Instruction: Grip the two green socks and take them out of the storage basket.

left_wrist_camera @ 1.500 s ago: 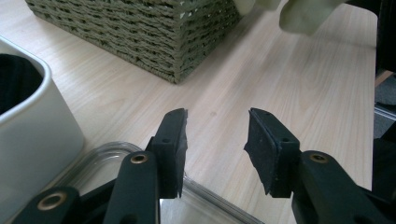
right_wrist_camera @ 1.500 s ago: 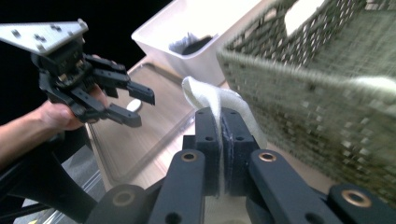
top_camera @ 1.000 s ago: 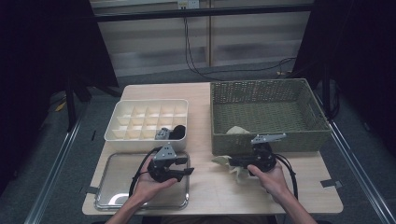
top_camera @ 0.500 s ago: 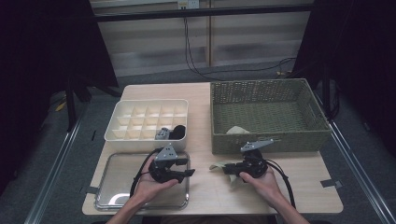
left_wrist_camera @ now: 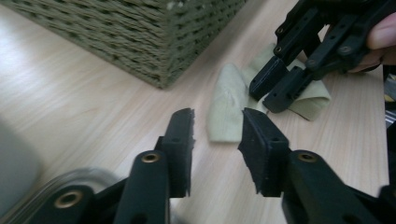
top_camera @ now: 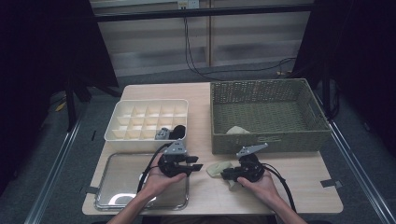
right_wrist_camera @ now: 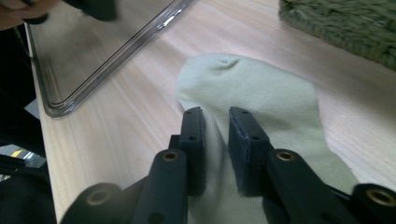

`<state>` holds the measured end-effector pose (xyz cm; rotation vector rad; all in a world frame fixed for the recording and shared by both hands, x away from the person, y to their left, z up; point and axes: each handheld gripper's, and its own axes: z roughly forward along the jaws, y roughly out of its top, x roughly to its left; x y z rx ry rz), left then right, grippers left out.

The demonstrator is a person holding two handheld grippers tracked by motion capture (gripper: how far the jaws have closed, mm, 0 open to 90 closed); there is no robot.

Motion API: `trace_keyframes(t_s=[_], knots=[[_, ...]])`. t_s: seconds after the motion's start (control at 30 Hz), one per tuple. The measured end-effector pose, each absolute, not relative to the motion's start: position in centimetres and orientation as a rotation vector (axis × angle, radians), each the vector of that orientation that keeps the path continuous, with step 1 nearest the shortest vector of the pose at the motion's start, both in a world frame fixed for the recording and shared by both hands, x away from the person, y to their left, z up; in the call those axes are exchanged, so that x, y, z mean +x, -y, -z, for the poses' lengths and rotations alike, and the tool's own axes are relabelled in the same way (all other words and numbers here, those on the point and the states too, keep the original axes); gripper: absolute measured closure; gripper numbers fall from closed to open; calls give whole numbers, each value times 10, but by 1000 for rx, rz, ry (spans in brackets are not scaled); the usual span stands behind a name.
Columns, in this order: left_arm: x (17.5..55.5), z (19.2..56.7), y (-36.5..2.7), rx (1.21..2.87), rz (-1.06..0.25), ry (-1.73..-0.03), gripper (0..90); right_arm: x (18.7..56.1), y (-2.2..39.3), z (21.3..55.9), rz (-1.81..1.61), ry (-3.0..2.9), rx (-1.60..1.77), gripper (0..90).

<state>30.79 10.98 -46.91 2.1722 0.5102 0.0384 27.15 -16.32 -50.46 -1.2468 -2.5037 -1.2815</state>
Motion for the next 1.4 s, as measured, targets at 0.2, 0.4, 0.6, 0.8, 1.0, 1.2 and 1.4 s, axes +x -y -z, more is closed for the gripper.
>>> trace_keyframes(t_s=[0.2,0.4,0.6,0.8,1.0,1.2,1.4], knots=[[313,474,-87,2185,8,-476,704,268,174,489,1350,2485,-1272,661],[317,479,-66,2202,31,-457,713,263,191,483,1395,2454,-1342,661],[318,496,-51,2292,58,-432,725,260,202,484,1391,2448,-1382,667],[314,498,-55,2310,44,-425,752,261,200,488,1360,2463,-1374,701],[307,495,-61,2350,62,-404,757,264,193,497,1276,2518,-1370,725],[291,493,-72,2358,97,-401,755,270,187,499,1263,2550,-1374,745],[283,493,-79,2360,156,-387,738,279,174,499,1266,2576,-1322,726]])
